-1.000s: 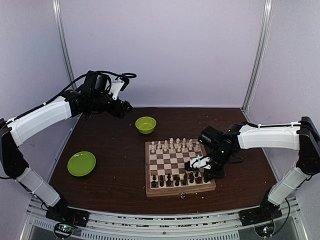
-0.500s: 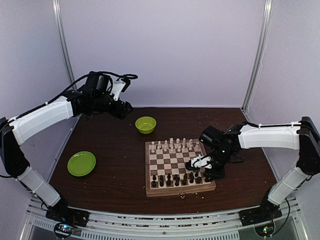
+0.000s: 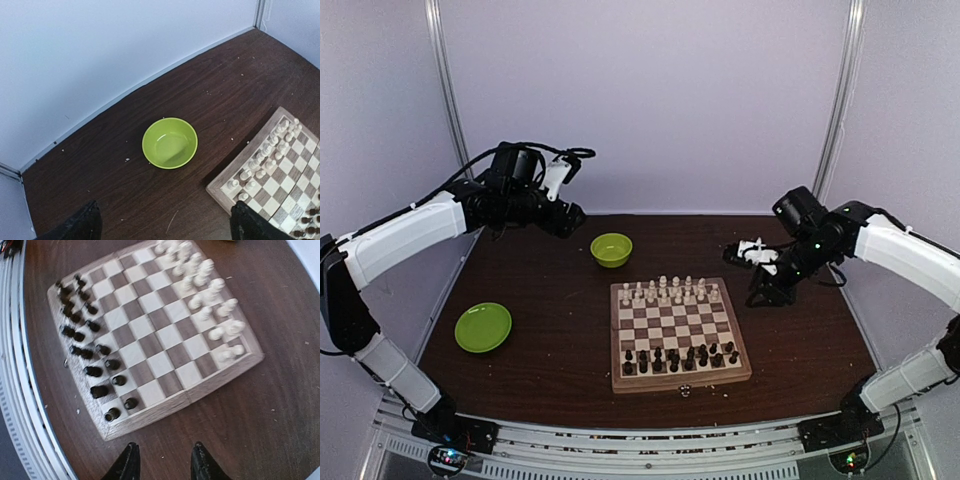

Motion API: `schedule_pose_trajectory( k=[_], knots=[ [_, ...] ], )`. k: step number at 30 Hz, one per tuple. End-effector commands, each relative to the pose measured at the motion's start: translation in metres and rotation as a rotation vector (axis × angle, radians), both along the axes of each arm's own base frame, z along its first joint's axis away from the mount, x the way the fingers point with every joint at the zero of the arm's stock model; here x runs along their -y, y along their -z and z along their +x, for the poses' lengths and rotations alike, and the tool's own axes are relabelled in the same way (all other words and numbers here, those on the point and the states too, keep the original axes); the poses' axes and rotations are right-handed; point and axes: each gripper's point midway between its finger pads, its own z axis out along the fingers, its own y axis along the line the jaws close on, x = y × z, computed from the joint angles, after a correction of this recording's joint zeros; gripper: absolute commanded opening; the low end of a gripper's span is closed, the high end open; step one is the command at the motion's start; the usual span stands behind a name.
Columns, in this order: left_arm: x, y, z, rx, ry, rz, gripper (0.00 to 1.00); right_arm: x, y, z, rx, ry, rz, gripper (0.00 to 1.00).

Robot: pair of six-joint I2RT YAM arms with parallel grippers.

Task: Set up the chess pieces on the board
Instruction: Reset both arms

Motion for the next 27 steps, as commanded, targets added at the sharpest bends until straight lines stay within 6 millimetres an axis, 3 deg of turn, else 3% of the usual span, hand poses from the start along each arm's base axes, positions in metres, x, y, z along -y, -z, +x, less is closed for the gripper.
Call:
schedule_pose_trajectory(
  k=[1, 6, 7, 8, 9, 12, 14, 16, 19, 23, 27],
  knots=[
    [-0.007, -0.03, 0.002, 0.081, -0.025, -0.015, 0.97, 0.018, -0.069, 0.042, 0.161, 0.208, 0.241, 0.37],
    [-0.023, -0.056, 0.002, 0.147, -0.103, -0.024, 0.98, 0.06, -0.144, 0.087, 0.376, 0.452, 0.392, 0.49],
    [-0.026, -0.064, 0.002, 0.149, -0.116, -0.02, 0.98, 0.072, -0.159, 0.095, 0.416, 0.516, 0.403, 0.58],
    [-0.029, -0.075, 0.0, 0.158, -0.121, -0.021, 0.98, 0.084, -0.174, 0.102, 0.456, 0.595, 0.425, 0.73],
    [-0.032, -0.084, -0.002, 0.169, -0.124, -0.016, 0.98, 0.095, -0.188, 0.107, 0.498, 0.664, 0.448, 0.97],
    [-0.045, -0.108, -0.008, 0.224, -0.164, -0.025, 0.98, 0.114, -0.22, 0.106, 0.574, 0.761, 0.532, 1.0],
    [-0.053, -0.107, -0.016, 0.245, -0.177, -0.021, 0.98, 0.123, -0.231, 0.101, 0.622, 0.817, 0.583, 1.0],
    [-0.06, -0.098, -0.024, 0.261, -0.172, -0.002, 0.98, 0.136, -0.231, 0.1, 0.638, 0.924, 0.629, 1.0],
    [-0.073, -0.078, -0.029, 0.297, -0.206, 0.034, 0.98, 0.149, -0.213, 0.099, 0.625, 1.018, 0.629, 1.0],
    [-0.087, -0.061, -0.027, 0.349, -0.281, 0.046, 0.98, 0.154, -0.189, 0.1, 0.597, 1.025, 0.656, 0.99],
    [-0.083, -0.059, -0.027, 0.322, -0.262, 0.037, 0.98, 0.157, -0.183, 0.1, 0.569, 1.008, 0.696, 1.0]
  ],
)
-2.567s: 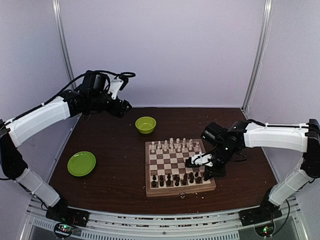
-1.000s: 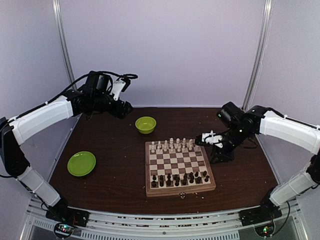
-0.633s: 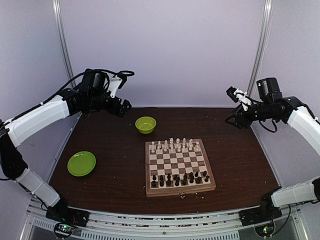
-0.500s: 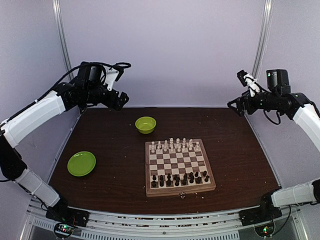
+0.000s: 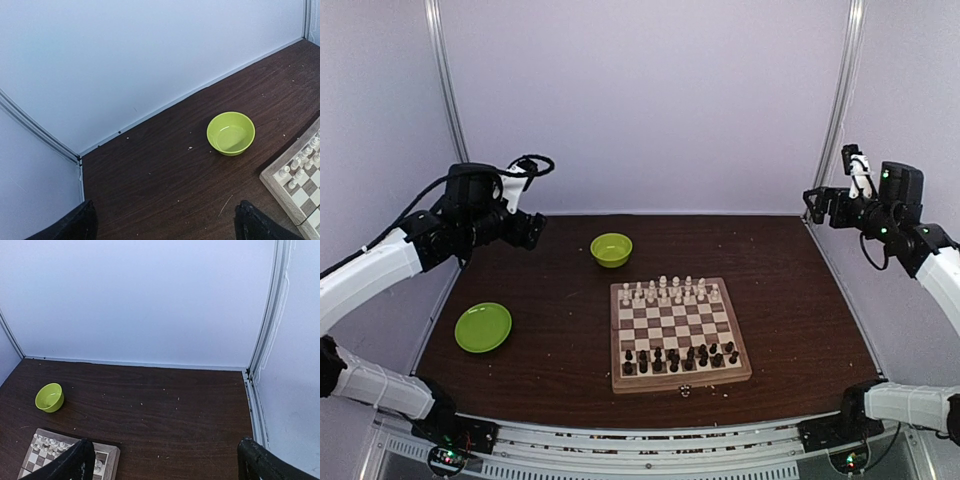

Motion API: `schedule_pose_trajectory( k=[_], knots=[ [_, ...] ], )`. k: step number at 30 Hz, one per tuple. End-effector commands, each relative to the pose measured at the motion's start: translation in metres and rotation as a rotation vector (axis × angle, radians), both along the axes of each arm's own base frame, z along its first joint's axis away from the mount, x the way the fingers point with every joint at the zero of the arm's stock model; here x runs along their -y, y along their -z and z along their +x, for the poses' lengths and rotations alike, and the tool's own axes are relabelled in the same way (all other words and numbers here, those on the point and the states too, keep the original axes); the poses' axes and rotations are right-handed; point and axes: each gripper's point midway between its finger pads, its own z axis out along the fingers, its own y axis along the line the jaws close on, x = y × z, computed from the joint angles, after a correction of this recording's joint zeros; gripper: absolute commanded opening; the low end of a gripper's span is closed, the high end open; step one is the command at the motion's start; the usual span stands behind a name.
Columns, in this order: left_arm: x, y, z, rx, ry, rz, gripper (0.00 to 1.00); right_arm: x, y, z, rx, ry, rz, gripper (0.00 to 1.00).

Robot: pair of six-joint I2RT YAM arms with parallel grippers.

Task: Set up the chess pieces on the board
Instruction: Reset both arms

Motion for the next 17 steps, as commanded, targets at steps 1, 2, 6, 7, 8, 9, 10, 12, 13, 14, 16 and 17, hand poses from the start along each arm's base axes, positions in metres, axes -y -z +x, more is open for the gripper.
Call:
schedule_pose_trajectory(
  k=[1, 2, 6, 7, 8, 9, 10, 12, 13, 14, 16, 17],
  knots=[
    [-0.001, -0.03, 0.009, 0.1, -0.027, -0.053, 0.98, 0.005, -0.014, 0.001, 0.058, -0.007, 0.075, 1.0],
    [-0.001, -0.031, 0.008, 0.104, -0.025, -0.057, 0.98, 0.006, -0.018, 0.001, 0.063, -0.01, 0.079, 0.99],
    [-0.001, -0.037, 0.004, 0.118, -0.014, -0.08, 0.98, 0.009, -0.03, -0.001, 0.072, -0.006, 0.075, 1.0],
    [-0.001, -0.038, 0.002, 0.123, -0.011, -0.088, 0.98, 0.009, -0.031, -0.001, 0.073, -0.004, 0.073, 1.0],
    [-0.001, -0.04, 0.001, 0.129, -0.004, -0.097, 0.98, 0.01, -0.03, 0.0, 0.071, 0.0, 0.071, 0.99],
    [0.0, -0.04, 0.0, 0.132, 0.002, -0.101, 0.98, 0.011, -0.029, 0.0, 0.069, 0.002, 0.07, 1.0],
    [0.0, -0.041, -0.001, 0.135, 0.007, -0.103, 0.98, 0.011, -0.028, 0.0, 0.066, 0.006, 0.07, 1.0],
    [0.001, -0.042, -0.001, 0.136, 0.011, -0.104, 0.98, 0.011, -0.026, 0.001, 0.067, 0.005, 0.069, 1.0],
    [0.001, -0.042, -0.002, 0.138, 0.011, -0.102, 0.98, 0.011, -0.026, 0.001, 0.067, 0.002, 0.068, 1.0],
    [0.0, -0.041, -0.001, 0.138, 0.008, -0.098, 0.98, 0.01, -0.025, 0.002, 0.064, -0.004, 0.07, 1.0],
    [0.001, -0.04, -0.001, 0.134, 0.015, -0.098, 0.98, 0.007, -0.027, 0.0, 0.06, -0.025, 0.075, 1.0],
    [0.003, -0.04, -0.002, 0.13, 0.024, -0.098, 0.98, 0.005, -0.027, -0.002, 0.063, -0.035, 0.07, 0.99]
  ],
)
